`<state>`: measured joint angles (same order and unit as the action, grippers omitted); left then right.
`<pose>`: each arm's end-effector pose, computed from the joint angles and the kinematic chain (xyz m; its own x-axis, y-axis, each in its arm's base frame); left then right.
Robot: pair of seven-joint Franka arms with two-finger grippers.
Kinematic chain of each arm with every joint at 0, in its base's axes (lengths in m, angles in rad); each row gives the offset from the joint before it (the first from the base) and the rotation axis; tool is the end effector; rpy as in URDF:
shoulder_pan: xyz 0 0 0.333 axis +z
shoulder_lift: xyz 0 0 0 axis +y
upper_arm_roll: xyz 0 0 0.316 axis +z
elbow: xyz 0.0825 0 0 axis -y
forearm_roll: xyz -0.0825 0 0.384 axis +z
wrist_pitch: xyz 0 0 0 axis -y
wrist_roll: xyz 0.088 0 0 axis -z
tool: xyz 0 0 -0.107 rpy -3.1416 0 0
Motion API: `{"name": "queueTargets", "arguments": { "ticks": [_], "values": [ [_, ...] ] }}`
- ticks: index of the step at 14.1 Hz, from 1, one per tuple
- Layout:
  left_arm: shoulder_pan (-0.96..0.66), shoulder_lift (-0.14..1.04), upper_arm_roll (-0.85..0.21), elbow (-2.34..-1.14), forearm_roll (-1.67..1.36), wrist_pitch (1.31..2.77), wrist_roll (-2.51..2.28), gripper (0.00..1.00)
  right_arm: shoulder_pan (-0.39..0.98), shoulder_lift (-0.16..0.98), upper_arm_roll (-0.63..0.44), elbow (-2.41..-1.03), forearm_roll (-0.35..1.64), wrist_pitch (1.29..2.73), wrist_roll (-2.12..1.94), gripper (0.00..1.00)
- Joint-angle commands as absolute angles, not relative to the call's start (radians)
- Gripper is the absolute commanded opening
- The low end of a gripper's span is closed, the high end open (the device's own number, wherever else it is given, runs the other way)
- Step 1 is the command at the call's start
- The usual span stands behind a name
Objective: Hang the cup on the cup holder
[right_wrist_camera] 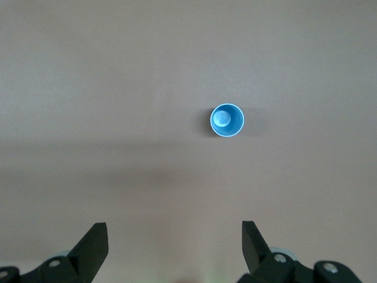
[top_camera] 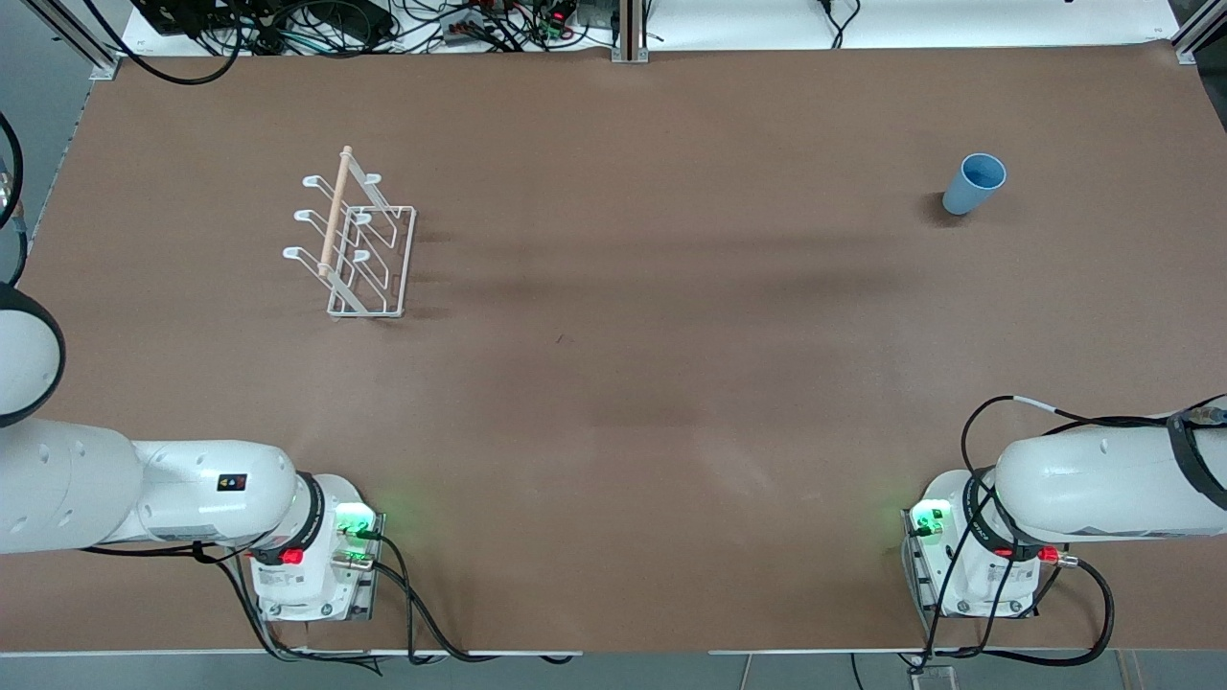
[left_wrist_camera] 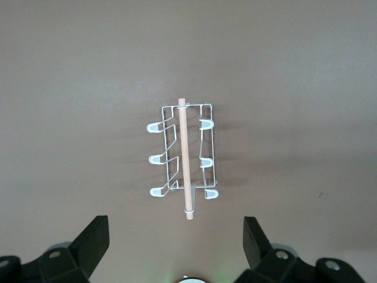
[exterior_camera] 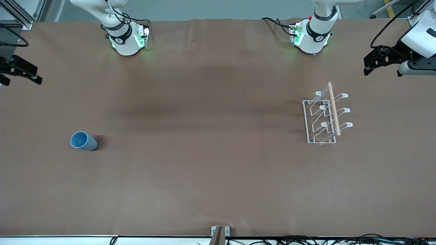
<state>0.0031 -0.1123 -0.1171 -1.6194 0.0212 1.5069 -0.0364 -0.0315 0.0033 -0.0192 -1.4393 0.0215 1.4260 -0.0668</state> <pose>0.5093 -0.0598 0.6557 0.9971 -0.0755 0.0003 -0.0754 -0.9966 -0.0342 0.5395 -0.0248 0.6712 0.9997 0.0192 -0.0151 0.0189 -0.9996 -0.0223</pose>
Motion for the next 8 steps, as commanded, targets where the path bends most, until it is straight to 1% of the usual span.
{"name": "queueTargets", "arguments": {
  "ticks": [1, 8],
  "values": [
    [0.009, -0.101, -0.123, -1.592, 0.028, 1.485, -0.037, 1.00, -0.037, -0.009, -0.015, -1.451, 0.035, 1.431, -0.066, 1.00],
    [0.009, -0.086, -0.123, -1.569, 0.022, 1.483, -0.032, 1.00, -0.040, -0.006, -0.015, -1.451, 0.035, 1.427, -0.080, 1.00]
  ]
}}
